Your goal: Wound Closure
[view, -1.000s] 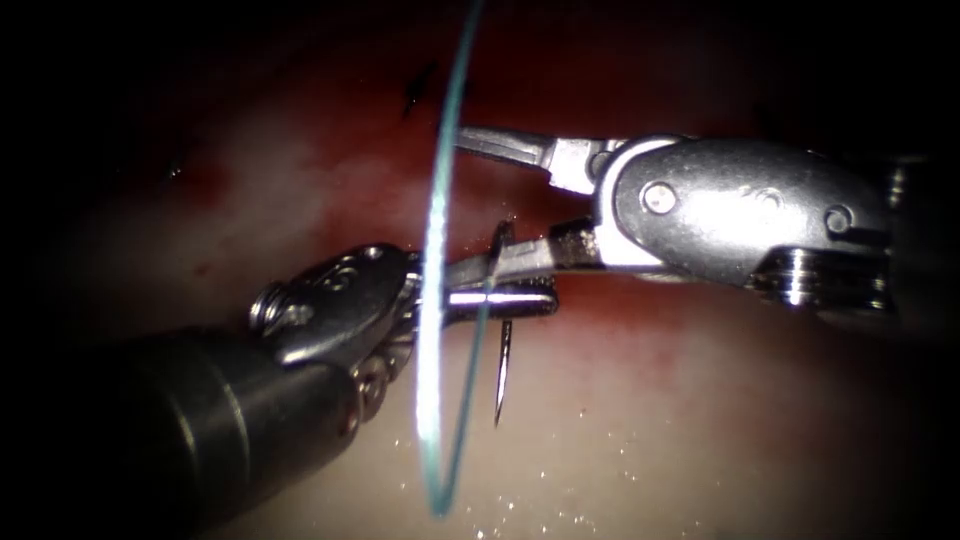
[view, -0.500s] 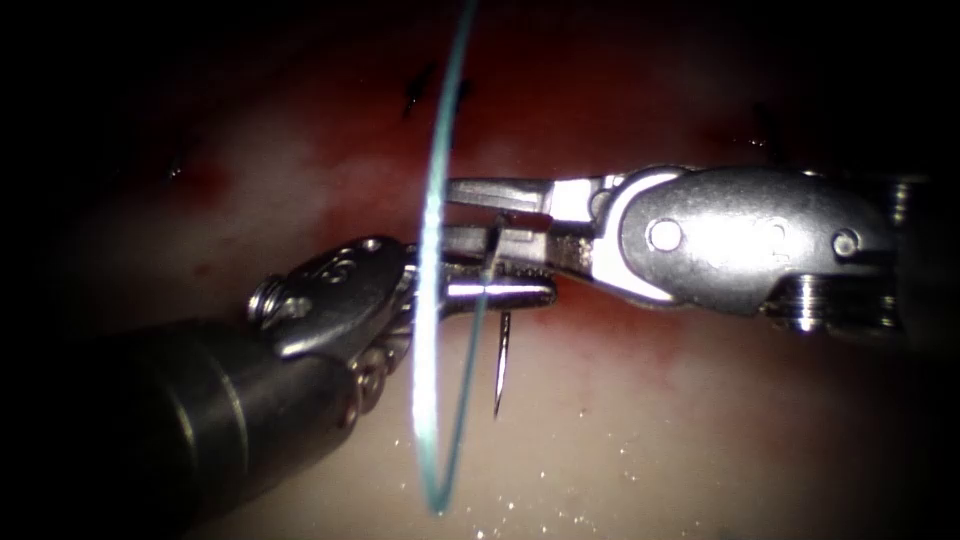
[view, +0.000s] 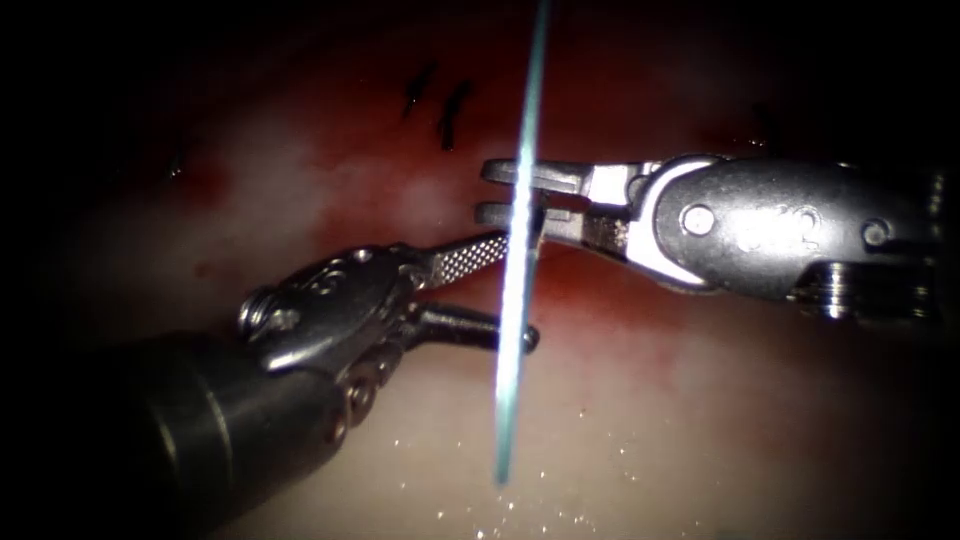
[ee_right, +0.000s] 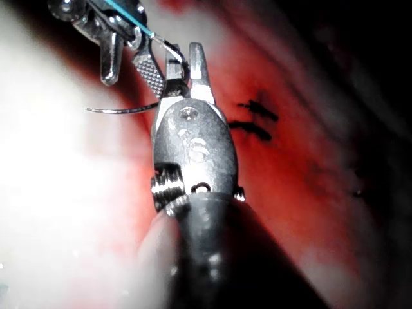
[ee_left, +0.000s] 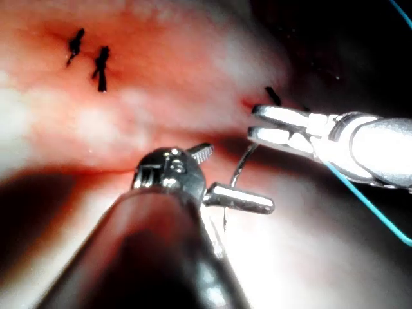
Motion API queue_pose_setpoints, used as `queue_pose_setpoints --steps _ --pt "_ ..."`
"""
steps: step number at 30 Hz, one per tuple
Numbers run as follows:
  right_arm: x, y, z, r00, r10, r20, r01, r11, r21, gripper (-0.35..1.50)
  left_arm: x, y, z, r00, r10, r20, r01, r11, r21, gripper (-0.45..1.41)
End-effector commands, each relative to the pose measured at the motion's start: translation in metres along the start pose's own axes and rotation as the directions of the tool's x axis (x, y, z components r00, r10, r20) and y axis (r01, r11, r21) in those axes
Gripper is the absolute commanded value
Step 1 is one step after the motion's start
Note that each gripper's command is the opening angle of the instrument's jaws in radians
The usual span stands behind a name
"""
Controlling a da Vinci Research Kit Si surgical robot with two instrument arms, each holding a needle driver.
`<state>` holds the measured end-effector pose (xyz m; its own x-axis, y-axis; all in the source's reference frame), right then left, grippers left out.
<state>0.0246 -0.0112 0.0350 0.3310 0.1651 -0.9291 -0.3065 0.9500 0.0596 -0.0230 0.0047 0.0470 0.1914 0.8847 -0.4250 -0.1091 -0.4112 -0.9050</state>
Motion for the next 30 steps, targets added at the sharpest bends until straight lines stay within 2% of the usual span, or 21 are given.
queue_pose_setpoints --steps 1,4,6,10,12,14,16,19,25,27,30 --pt "-0.0011 0.0005 0.0009 1.000 -0.001 -0.020 0.001 1.000 0.008 -0.35 -0.0005 -0.0004 0.0000 1.000 0.030 0.000 -0.030 0.999 0.024 1.30" --pt "-0.0024 0.0015 0.0012 0.998 -0.009 -0.061 0.010 1.000 0.023 -0.35 -0.0008 -0.0002 -0.0015 0.995 0.092 0.025 -0.094 0.994 0.058 1.33" --pt "-0.0034 0.0022 0.0016 0.997 -0.001 -0.076 0.003 1.000 0.031 -0.35 -0.0014 0.0002 -0.0027 0.987 0.150 0.063 -0.155 0.985 0.079 1.26" --pt "-0.0054 0.0037 0.0025 0.997 -0.010 -0.072 0.013 0.999 0.042 -0.35 -0.0029 0.0006 -0.0045 0.958 0.247 0.143 -0.262 0.960 0.101 1.25" --pt "-0.0066 0.0052 0.0032 0.996 -0.011 -0.089 0.016 0.998 0.054 -0.35 -0.0033 0.0004 -0.0050 0.937 0.306 0.168 -0.327 0.938 0.114 1.10" --pt "-0.0070 0.0059 0.0035 0.996 -0.012 -0.091 0.017 0.998 0.055 -0.35 -0.0036 0.0000 -0.0051 0.912 0.369 0.180 -0.392 0.913 0.113 0.76" --pt "-0.0073 0.0063 0.0039 0.993 -0.027 -0.116 0.036 0.996 0.075 -0.35 -0.0039 -0.0005 -0.0050 0.890 0.415 0.189 -0.440 0.890 0.116 0.27" --pt "-0.0074 0.0066 0.0044 0.988 -0.093 -0.126 0.108 0.987 0.122 -0.35 -0.0044 -0.0015 -0.0045 0.857 0.473 0.206 -0.501 0.857 0.117 -0.06" --pt "-0.0075 0.0067 0.0058 0.963 -0.188 -0.192 0.218 0.964 0.153 -0.35 -0.0059 -0.0044 -0.0033 0.765 0.558 0.322 -0.611 0.786 0.090 -0.42" --pt "-0.0076 0.0066 0.0062 0.953 -0.217 -0.210 0.251 0.957 0.148 -0.35 -0.0065 -0.0057 -0.0029 0.722 0.580 0.379 -0.652 0.753 0.090 -0.45" --pt "-0.0079 0.0063 0.0067 0.938 -0.261 -0.227 0.296 0.946 0.133 -0.35 -0.0075 -0.0075 -0.0026 0.683 0.583 0.441 -0.686 0.719 0.112 -0.45"
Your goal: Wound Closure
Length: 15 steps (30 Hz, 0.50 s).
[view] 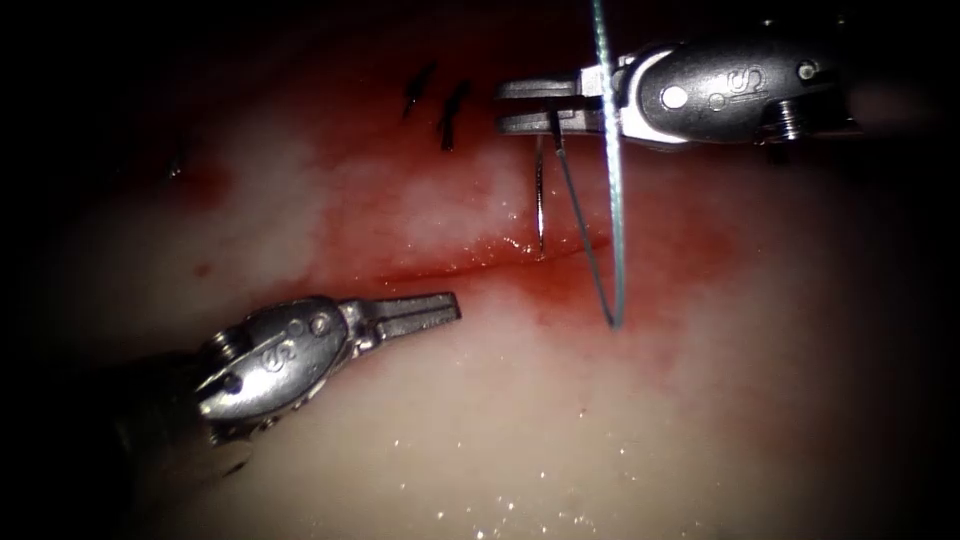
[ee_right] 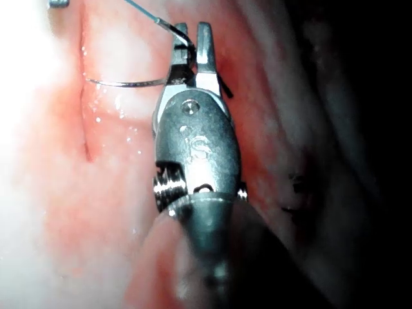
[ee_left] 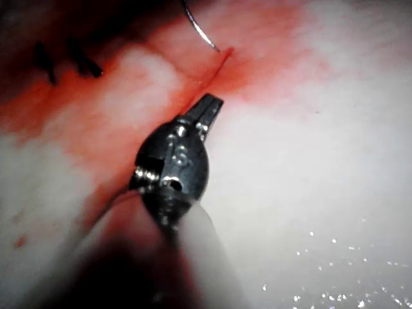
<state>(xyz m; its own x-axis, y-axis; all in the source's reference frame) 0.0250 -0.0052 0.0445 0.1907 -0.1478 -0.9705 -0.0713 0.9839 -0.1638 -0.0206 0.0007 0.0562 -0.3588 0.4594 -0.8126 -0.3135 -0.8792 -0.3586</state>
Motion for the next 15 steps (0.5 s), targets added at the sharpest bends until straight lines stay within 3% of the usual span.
queue_pose_setpoints --steps 1,9,15 --pt "-0.0007 0.0001 0.0013 1.000 -0.015 -0.006 0.015 1.000 -0.013 -0.35 -0.0009 -0.0002 0.0011 1.000 0.009 0.021 -0.009 1.000 0.015 -0.45" --pt "-0.0014 -0.0014 0.0026 0.996 -0.082 -0.046 0.080 0.995 -0.052 -0.35 -0.0043 -0.0016 0.0025 0.991 0.051 0.127 -0.061 0.996 0.069 -0.45" --pt "-0.0018 -0.0033 0.0042 0.987 -0.143 -0.070 0.139 0.989 -0.059 -0.35 -0.0061 -0.0010 0.0033 0.982 0.064 0.176 -0.072 0.997 0.039 -0.45"
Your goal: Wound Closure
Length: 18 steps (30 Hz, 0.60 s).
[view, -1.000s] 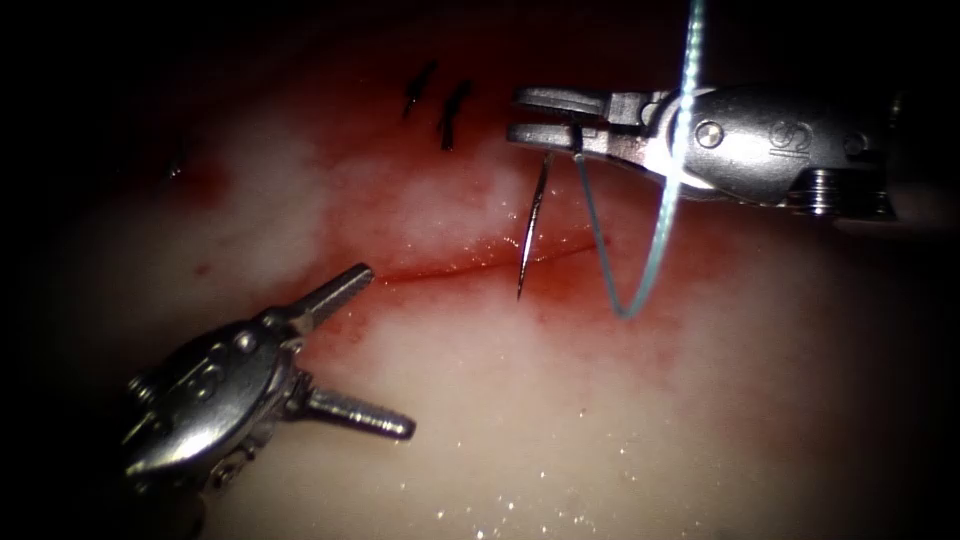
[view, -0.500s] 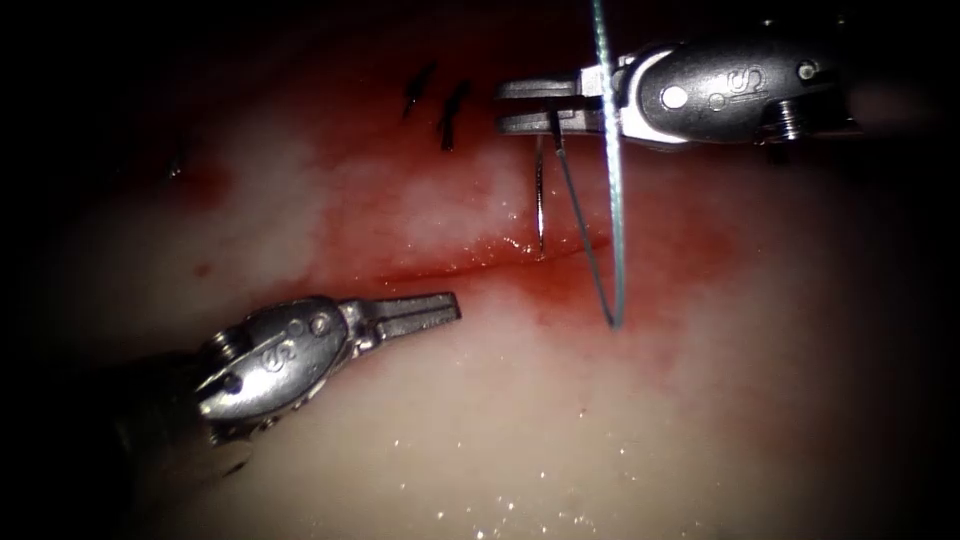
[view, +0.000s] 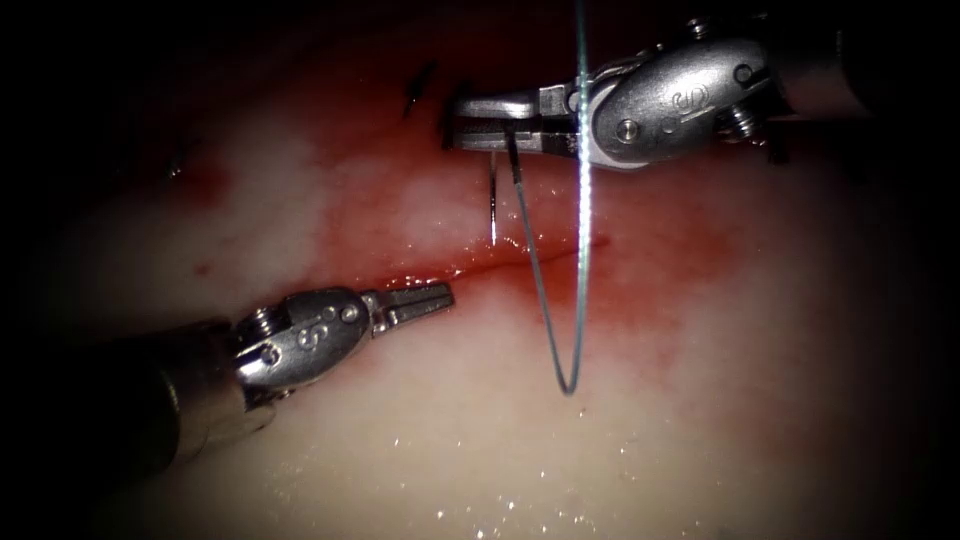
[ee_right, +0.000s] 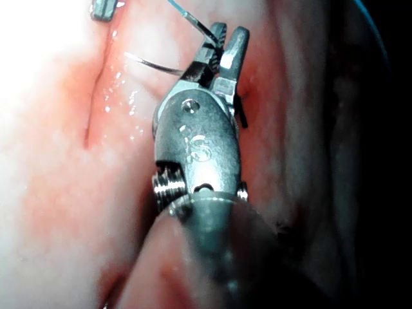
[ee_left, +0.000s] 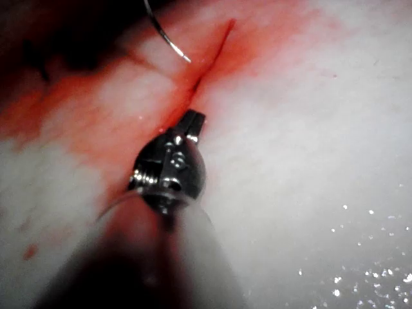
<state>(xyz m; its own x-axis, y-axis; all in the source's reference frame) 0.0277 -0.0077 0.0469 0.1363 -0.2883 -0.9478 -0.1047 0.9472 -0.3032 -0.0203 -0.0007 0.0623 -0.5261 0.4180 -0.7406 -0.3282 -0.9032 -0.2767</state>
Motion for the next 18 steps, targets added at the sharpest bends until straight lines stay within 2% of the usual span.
queue_pose_setpoints --steps 1,10,14,18 --pt "-0.0004 -0.0007 0.0016 1.000 -0.008 -0.014 0.008 1.000 0.003 -0.35 -0.0004 0.0003 0.0010 1.000 0.004 0.003 -0.004 1.000 -0.016 -0.45" --pt "-0.0008 -0.0016 0.0040 0.998 -0.046 -0.052 0.045 0.999 -0.013 -0.35 -0.0009 0.0034 0.0012 0.998 0.027 0.051 -0.022 0.996 -0.084 -0.45" --pt "-0.0013 -0.0017 0.0045 0.996 -0.064 -0.057 0.063 0.998 -0.019 -0.35 -0.0009 0.0039 0.0011 0.998 0.027 0.051 -0.023 0.996 -0.090 -0.45" --pt "-0.0020 -0.0029 0.0051 0.995 -0.082 -0.058 0.081 0.996 -0.020 -0.35 -0.0012 0.0039 0.0013 0.998 0.027 0.059 -0.022 0.996 -0.091 -0.45"
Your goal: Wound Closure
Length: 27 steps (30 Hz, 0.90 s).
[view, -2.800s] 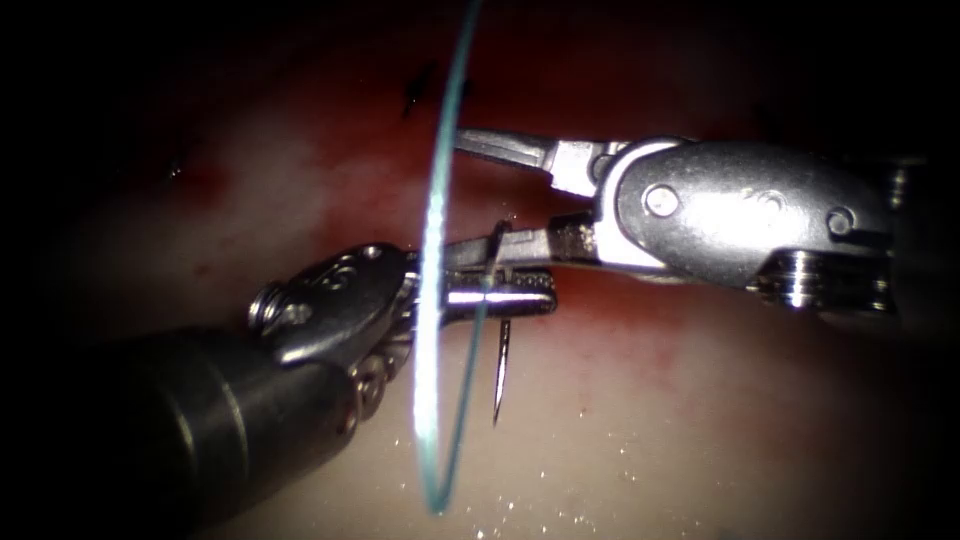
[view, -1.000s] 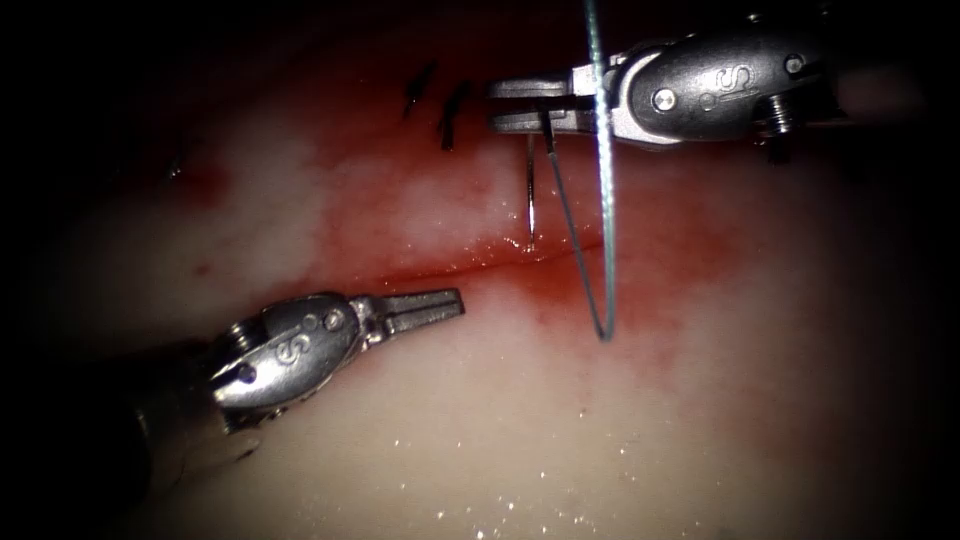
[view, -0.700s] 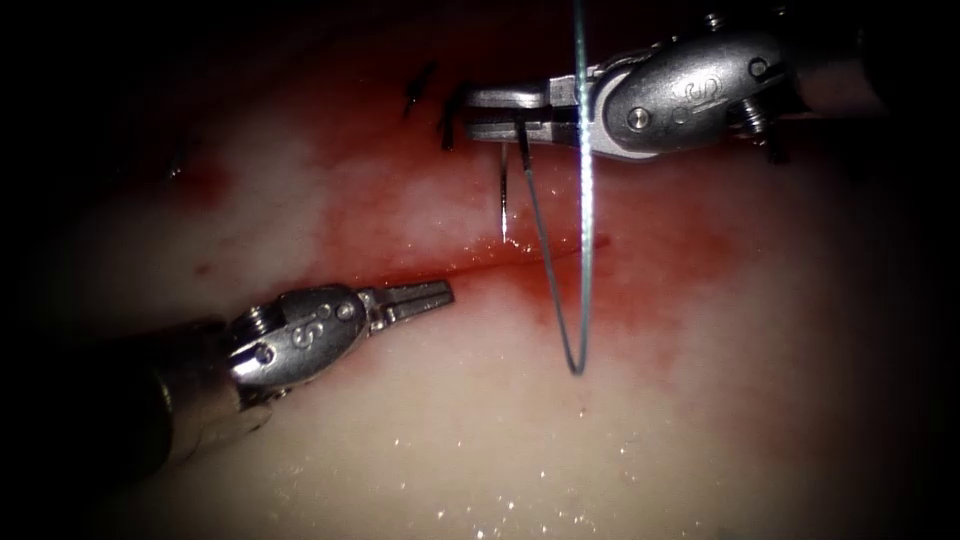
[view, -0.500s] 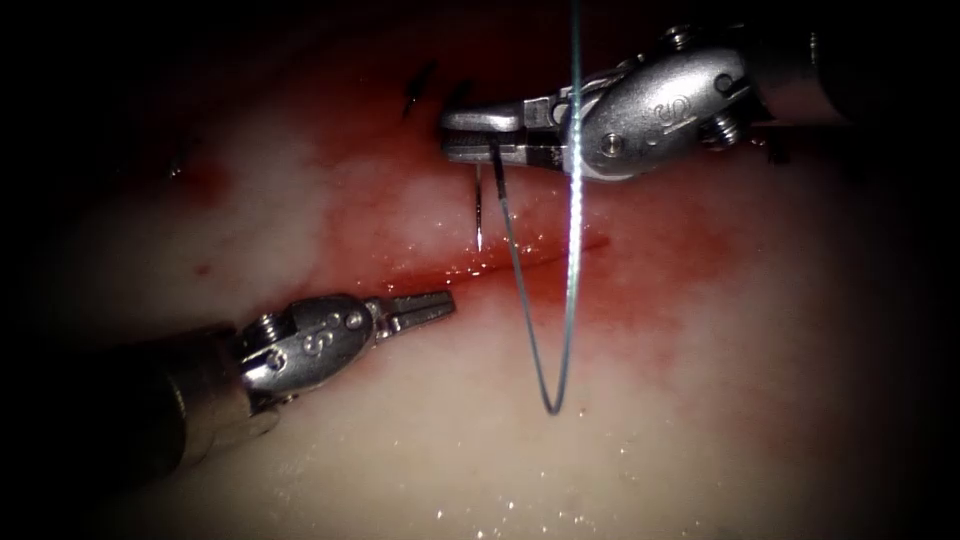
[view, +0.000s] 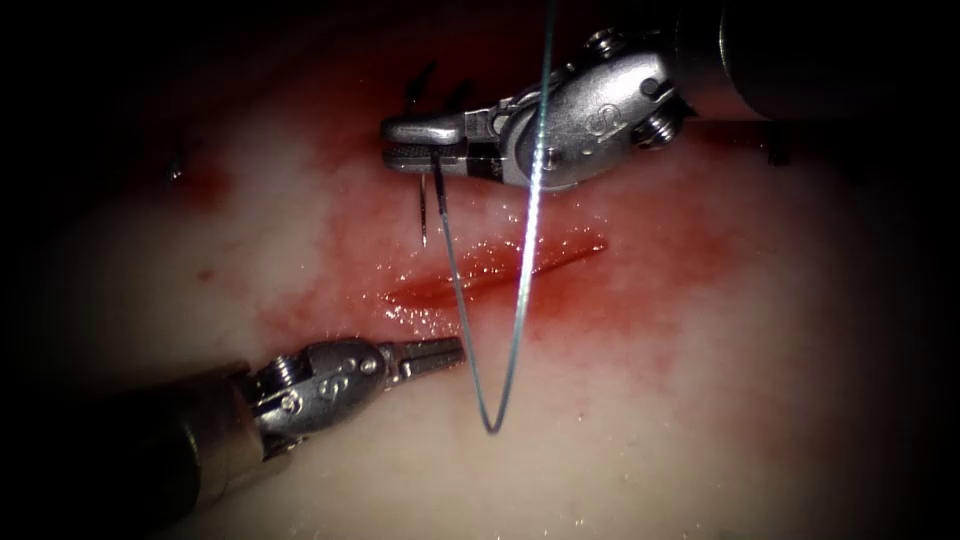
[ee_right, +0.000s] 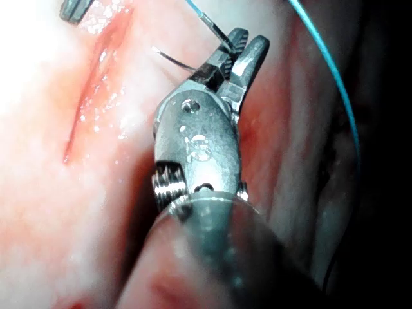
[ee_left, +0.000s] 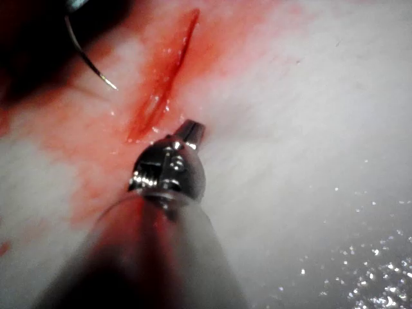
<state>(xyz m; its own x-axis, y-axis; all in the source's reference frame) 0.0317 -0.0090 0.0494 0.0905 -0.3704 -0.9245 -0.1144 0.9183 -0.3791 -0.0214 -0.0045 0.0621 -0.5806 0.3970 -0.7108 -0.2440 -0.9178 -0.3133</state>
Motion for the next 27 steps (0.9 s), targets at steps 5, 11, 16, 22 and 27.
queue_pose_setpoints --steps 5,11,16,22,27 --pt "-0.0014 -0.0021 0.0013 1.000 -0.031 0.001 0.031 1.000 -0.003 -0.35 -0.0012 0.0000 0.0016 1.000 -0.009 0.006 0.009 1.000 -0.009 -0.45" --pt "-0.0019 -0.0025 0.0014 0.998 -0.069 0.012 0.069 0.998 -0.004 -0.35 -0.0015 0.0000 0.0015 1.000 -0.016 0.005 0.016 1.000 -0.010 -0.45" --pt "-0.0017 -0.0022 0.0013 0.997 -0.082 0.016 0.082 0.997 -0.006 -0.35 -0.0015 -0.0001 0.0014 1.000 -0.015 0.005 0.015 1.000 -0.011 -0.45" --pt "-0.0017 -0.0021 0.0012 0.996 -0.092 0.020 0.092 0.996 -0.010 -0.35 -0.0015 -0.0001 0.0013 1.000 -0.015 0.004 0.015 1.000 -0.014 -0.45" --pt "-0.0016 -0.0021 0.0010 0.995 -0.098 0.029 0.098 0.995 0.004 -0.35 -0.0016 -0.0003 0.0010 1.000 -0.020 0.003 0.020 1.000 -0.018 -0.45"
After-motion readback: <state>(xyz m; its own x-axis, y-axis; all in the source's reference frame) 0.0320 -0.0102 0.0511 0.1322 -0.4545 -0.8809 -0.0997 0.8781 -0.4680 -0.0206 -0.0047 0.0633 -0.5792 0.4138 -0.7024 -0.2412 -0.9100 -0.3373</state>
